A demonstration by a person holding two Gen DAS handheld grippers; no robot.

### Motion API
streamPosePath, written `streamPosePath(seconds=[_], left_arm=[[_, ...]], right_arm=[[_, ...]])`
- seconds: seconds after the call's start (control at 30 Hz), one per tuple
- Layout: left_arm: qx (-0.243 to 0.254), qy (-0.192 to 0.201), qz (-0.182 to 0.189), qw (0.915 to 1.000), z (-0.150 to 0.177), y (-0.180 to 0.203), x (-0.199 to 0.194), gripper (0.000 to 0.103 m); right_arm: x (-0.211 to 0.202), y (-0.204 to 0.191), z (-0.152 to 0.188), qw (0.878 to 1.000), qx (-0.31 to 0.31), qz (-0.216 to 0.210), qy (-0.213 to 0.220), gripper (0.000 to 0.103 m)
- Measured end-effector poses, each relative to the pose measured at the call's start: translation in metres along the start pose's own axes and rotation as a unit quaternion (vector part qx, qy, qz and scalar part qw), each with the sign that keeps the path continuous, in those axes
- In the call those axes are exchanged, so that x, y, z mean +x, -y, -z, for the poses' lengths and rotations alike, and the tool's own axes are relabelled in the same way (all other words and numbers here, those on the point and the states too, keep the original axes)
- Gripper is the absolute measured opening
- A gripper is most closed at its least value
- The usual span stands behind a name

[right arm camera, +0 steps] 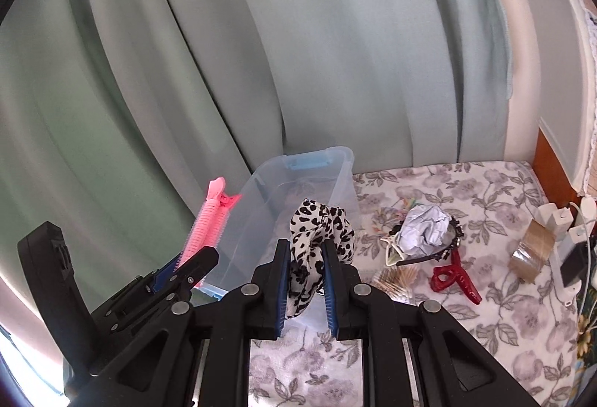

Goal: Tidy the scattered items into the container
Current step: 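Lift the pink roller and leopard scrunchie and carry both over the bin, then open both tools to drop the roller and scrunchie into the bin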

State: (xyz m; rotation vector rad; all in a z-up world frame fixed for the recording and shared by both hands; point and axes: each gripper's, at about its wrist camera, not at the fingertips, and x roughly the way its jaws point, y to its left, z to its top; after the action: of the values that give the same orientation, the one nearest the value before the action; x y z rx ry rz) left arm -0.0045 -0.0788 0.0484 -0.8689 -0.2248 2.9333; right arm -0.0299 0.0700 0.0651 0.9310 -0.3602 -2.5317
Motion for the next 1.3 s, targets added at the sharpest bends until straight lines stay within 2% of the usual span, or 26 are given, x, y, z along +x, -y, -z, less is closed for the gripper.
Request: streamPosePath(seconds=[0.37,0.93,1.17,1.23,1.3], left_arm=[[-0.039,-0.014,-0.022,0.9989,0.000,-0.042,0.017,0.025],[-0.054,-0.052,-0.028,0.9968,0.006,-0.054,0.057,0.025],[-0.064,-0.070,-0.031,0.9950,-0.002,-0.046,0.088,0.025],[-0.067,-0.074,-0.030,0.9946,-0.001,-0.047,0.093,0.026],[-0.070,-0.076,-0.026,0.9943,0.000,-0.048,0.097,0.036]], right_arm=[[0.040,-0.034,-0.001,0.999,-0.034,-0.023,-0.031,0.018],[0.093,-0.024,0.004,0.995,-0.036,-0.030,-0.085,0.018],[0.107,-0.021,0.008,0.993,-0.035,-0.029,-0.106,0.021],[0.110,-0.020,0.010,0.993,-0.036,-0.026,-0.112,0.022],[0.113,-0.018,0.011,0.992,-0.035,-0.023,-0.116,0.025]])
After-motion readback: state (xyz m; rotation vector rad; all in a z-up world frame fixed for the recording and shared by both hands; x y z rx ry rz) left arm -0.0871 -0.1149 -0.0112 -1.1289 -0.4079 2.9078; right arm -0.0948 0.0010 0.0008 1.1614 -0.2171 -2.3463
